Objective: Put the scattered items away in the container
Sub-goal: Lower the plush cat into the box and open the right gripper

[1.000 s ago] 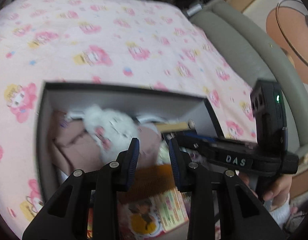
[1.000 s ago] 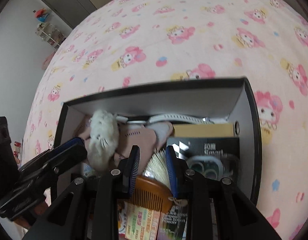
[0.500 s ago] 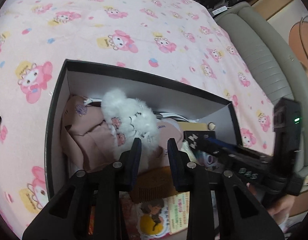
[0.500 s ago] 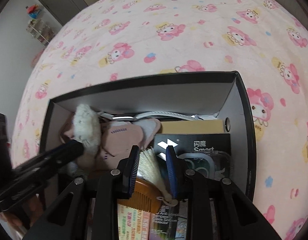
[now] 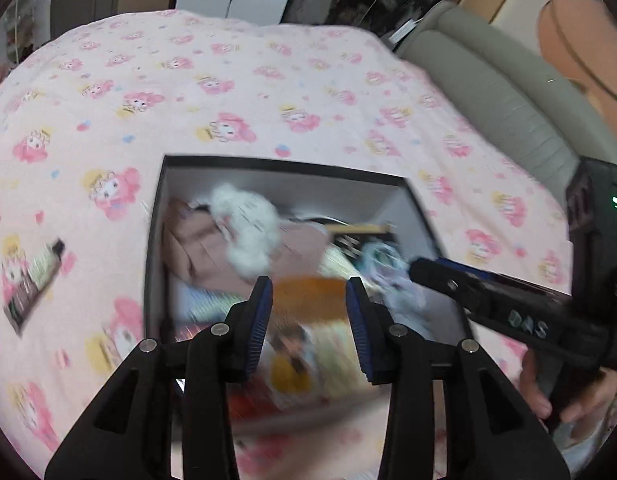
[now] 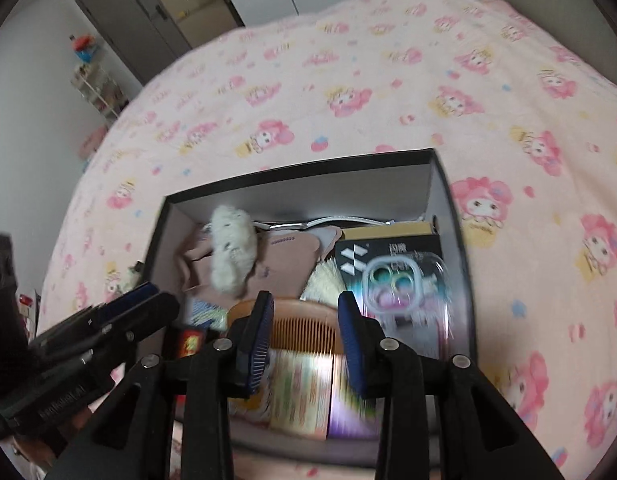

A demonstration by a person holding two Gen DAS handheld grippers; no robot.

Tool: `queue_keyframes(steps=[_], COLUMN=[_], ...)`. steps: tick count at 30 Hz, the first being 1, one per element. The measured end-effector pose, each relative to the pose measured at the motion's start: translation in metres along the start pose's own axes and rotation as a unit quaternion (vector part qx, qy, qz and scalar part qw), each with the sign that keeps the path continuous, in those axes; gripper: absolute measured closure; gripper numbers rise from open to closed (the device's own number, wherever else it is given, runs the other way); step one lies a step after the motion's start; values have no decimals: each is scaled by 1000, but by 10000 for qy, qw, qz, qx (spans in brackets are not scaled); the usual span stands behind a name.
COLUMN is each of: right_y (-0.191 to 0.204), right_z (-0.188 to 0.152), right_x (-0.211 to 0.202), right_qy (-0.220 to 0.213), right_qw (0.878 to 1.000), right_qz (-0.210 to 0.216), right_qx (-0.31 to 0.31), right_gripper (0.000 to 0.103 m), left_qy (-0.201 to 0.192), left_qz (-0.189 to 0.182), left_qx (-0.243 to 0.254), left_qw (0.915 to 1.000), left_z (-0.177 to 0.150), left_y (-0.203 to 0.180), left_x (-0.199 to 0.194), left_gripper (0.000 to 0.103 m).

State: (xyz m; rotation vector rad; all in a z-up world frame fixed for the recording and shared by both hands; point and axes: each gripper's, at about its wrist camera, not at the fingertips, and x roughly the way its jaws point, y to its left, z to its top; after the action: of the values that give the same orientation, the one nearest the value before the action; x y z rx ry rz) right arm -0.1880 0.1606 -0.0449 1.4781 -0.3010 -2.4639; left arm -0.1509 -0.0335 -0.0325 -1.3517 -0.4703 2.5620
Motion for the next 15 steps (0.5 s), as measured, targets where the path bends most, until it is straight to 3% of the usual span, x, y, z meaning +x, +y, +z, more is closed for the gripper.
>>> queue_keyframes(steps=[9,15], right_y=[11,32], right_z=[-77,-105], right_x=[-58,-75], right_qy=[-357,-405], right_qw=[9992,9992], right_qz=[-135,-67], right_qx=[154,-9], right_gripper=[71,71], left_qy=[16,31], left_qz=[-382,-363], left_qx=[-17,43], left_qw=[9993,9993], left_z=[-56,-74], left_y=[-22,-27], left_x=[-44,-61], left_gripper=[64,64])
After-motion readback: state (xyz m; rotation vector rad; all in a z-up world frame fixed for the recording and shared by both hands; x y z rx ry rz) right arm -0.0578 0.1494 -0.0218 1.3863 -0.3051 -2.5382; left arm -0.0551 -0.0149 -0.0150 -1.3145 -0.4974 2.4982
